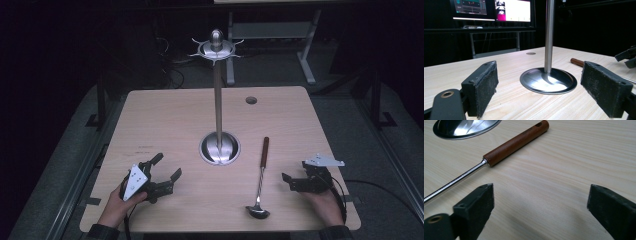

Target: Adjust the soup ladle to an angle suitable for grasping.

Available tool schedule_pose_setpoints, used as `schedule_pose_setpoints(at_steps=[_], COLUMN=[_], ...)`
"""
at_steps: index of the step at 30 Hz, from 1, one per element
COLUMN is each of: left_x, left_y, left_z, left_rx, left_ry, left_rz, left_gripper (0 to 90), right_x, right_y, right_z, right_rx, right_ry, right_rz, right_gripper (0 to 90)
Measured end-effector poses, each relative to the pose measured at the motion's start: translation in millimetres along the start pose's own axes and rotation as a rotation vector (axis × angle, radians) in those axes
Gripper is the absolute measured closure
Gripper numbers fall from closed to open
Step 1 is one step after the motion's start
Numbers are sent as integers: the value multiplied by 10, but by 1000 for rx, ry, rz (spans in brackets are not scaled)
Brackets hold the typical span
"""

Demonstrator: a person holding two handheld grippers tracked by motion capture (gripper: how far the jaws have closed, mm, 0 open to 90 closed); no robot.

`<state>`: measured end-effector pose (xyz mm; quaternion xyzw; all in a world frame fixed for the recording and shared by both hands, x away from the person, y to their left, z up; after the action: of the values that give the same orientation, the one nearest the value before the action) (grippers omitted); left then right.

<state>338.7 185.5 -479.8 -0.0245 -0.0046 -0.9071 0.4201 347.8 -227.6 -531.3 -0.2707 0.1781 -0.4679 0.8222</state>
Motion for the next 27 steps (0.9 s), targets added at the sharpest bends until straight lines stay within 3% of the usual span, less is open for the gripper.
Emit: schedule_pose_setpoints(at_steps=[4, 7, 8, 10, 11, 12, 16, 17, 21, 27], left_x=[5, 5, 5, 6, 9, 13, 13, 13, 26, 37], left_y=[2, 4, 4, 5, 3, 3, 4, 4, 4, 10], left_z=[-1, -2, -2, -1, -4, -4, -5, -5, -5, -4], left_rx=[-2, -2, -2, -2, -6, -6, -6, -5, -5, -4], left_ry=[2, 0, 0, 2, 1, 2, -5, -6, -3, -3], left_rz=[-2, -2, -2, 0, 1, -1, -1, -1, -6, -11], left_gripper=[138, 138, 138, 138, 138, 138, 138, 138, 138, 138], right_x=[-12, -24, -24, -18, -18, -10, -4, -19, -38, -11], right_y=[0, -16, -16, 1, 1, 33, 81, 113, 180, 336], right_z=[16, 59, 59, 103, 103, 136, 190, 224, 322, 413], right_rx=[3, 18, 18, 32, 32, 35, 40, 43, 60, 53], right_ry=[-8, -6, -6, -3, -3, -2, -7, -7, -9, -17], right_rz=[1, 9, 9, 20, 20, 27, 24, 29, 43, 55], right_gripper=[151, 287, 287, 419, 419, 511, 635, 725, 866, 897])
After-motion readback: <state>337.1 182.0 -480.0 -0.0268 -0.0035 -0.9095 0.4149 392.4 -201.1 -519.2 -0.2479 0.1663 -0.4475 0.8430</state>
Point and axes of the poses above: each handheld gripper's, and its own axes: y roughly forward along the jaws, z roughly out of its top, x roughly to its right, the point moved 9 cm from there along y, roughly forward along the jaws, and after that the axes turned 4 degrees about -y, right-handed, at the moved point
